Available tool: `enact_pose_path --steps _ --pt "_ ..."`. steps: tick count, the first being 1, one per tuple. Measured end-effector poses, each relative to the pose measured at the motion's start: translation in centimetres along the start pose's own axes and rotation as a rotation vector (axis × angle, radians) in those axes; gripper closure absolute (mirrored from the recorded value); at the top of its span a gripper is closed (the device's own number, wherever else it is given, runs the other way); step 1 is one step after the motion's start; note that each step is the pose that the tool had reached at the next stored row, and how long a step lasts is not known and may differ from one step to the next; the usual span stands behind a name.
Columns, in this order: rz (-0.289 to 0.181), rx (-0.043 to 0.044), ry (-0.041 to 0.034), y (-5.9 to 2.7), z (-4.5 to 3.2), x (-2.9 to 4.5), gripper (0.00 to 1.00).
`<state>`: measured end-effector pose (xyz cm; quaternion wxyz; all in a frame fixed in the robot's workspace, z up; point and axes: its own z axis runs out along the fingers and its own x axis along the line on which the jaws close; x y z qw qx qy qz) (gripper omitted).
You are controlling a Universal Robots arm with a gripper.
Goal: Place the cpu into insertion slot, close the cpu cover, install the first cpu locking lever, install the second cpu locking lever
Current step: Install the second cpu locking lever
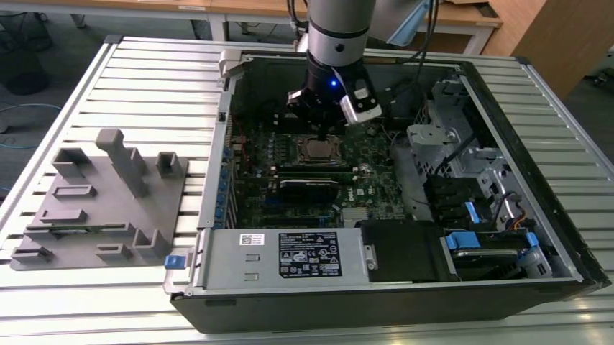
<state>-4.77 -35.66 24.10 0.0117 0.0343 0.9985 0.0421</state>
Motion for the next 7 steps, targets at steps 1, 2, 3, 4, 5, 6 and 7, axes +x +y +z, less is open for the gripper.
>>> enact_pose_path --steps 1,2,3,4,5,6,7 --pt "0.000 0.0002 0.0001 0.01 -0.15 0.00 0.89" --pt "0.000 0.0000 0.0000 0.02 -0.16 0.00 0.89" --pt "0.000 -0.0002 -0.0001 0.02 -0.16 0.00 0.89" --pt "0.000 0.0001 0.0000 0.03 -0.34 -0.01 0.89" --pt "0.000 0.0001 0.0000 0.04 -0.50 -0.01 0.89" --pt "0.000 0.0000 0.0000 0.04 -0.50 -0.01 0.89" --pt "0.000 0.0001 0.0000 0.05 -0.51 -0.01 0.89"
